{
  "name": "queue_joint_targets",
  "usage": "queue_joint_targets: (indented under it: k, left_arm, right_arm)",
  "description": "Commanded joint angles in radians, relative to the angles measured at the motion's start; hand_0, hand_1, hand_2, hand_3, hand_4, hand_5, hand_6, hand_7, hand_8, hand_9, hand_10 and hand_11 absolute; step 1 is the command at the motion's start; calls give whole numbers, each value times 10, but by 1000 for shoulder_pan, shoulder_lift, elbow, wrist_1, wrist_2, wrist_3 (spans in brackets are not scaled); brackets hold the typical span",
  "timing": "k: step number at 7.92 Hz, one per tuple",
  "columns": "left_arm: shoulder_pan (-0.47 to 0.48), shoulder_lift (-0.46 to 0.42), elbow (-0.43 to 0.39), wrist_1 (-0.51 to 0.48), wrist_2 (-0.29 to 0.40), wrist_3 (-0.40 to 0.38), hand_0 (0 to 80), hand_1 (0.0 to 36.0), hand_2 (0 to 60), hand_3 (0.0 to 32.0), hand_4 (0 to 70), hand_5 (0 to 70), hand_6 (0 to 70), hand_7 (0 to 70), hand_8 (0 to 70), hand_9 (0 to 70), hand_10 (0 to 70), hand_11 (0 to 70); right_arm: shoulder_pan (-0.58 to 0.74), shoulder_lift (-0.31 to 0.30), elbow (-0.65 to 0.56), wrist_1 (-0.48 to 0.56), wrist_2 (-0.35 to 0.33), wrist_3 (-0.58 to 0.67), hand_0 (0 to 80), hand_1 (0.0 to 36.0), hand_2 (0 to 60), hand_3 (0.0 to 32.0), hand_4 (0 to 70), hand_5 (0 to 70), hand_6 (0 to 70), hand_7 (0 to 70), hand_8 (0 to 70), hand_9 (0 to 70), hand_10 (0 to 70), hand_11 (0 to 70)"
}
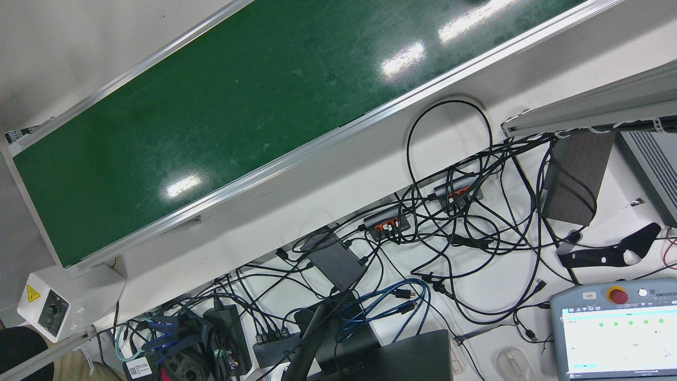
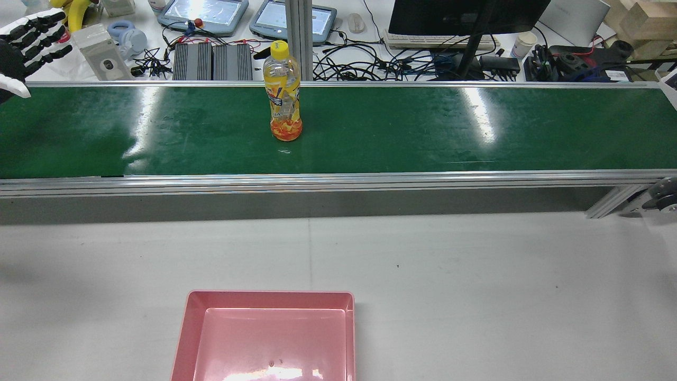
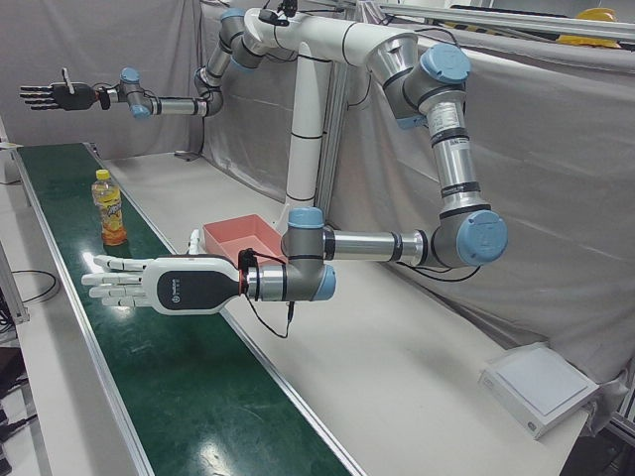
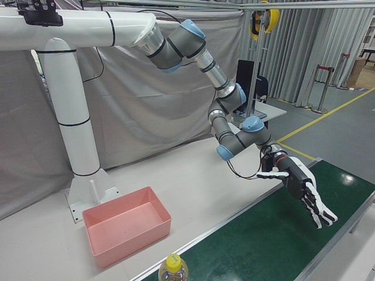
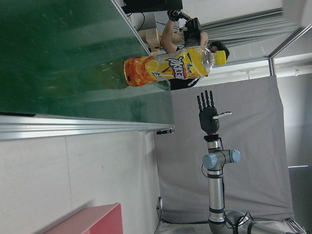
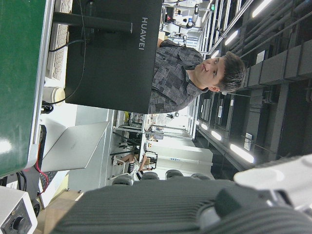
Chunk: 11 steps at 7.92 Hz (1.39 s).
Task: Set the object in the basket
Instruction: 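Move the left hand forward over the conveyor toward the orange bottle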
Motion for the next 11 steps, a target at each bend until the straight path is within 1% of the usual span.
queue_joint_targets:
  k: [1, 2, 3, 4, 6, 7, 8, 9, 10, 11]
  left_arm:
    - [1, -3, 12, -4, -2, 0, 569, 83, 0, 12, 86, 115, 0, 0, 20, 13, 43, 79]
    - [1, 0, 12, -15, -2, 0, 553, 81, 0, 22, 83, 94, 0, 0, 16, 9, 43, 79]
    - [1, 2, 12, -24, -4, 0, 530, 32, 0, 26, 78, 83, 0, 0, 11, 4, 39, 70]
    - [1, 2, 12, -27, -5, 0, 526, 28, 0, 30, 77, 85, 0, 0, 14, 9, 41, 72]
    - [1, -3, 11, -26, -7, 2, 540, 44, 0, 24, 83, 104, 0, 0, 19, 15, 41, 74]
    - [13, -9, 8, -24, -8, 20, 554, 52, 0, 20, 88, 107, 0, 0, 23, 20, 42, 76]
    - [74, -10, 14, -19, -14, 32, 558, 52, 0, 20, 87, 106, 0, 0, 16, 9, 52, 90]
    - [105, -7, 12, -18, -77, 34, 548, 43, 0, 24, 86, 104, 0, 0, 20, 17, 50, 86]
    - [119, -18, 11, -16, -100, 32, 548, 49, 0, 24, 87, 106, 0, 0, 18, 14, 45, 80]
    - [119, -53, 11, 20, -100, 34, 551, 59, 0, 24, 86, 106, 0, 0, 15, 9, 44, 79]
  right_arm:
    - [1, 0, 1, 0, 0, 2, 0, 0, 0, 0, 0, 0, 0, 0, 0, 0, 0, 0]
    - [1, 0, 1, 0, 0, 0, 0, 0, 0, 0, 0, 0, 0, 0, 0, 0, 0, 0]
    - [1, 0, 1, 0, 0, 0, 0, 0, 0, 0, 0, 0, 0, 0, 0, 0, 0, 0]
    - [-1, 0, 1, 0, 0, 0, 0, 0, 0, 0, 0, 0, 0, 0, 0, 0, 0, 0]
    - [1, 0, 2, 0, 0, 2, 0, 0, 0, 0, 0, 0, 0, 0, 0, 0, 0, 0]
    - [1, 0, 5, 0, 0, 2, 0, 0, 0, 0, 0, 0, 0, 0, 0, 0, 0, 0]
    - [2, 0, 10, 0, 0, 2, 0, 0, 0, 0, 0, 0, 0, 0, 0, 0, 0, 0]
    - [4, 0, 10, 0, 0, 2, 0, 0, 0, 0, 0, 0, 0, 0, 0, 0, 0, 0]
    - [4, 0, 10, 0, 0, 2, 0, 0, 0, 0, 0, 0, 0, 0, 0, 0, 0, 0]
    - [2, 0, 10, 0, 0, 2, 0, 0, 0, 0, 0, 0, 0, 0, 0, 0, 0, 0]
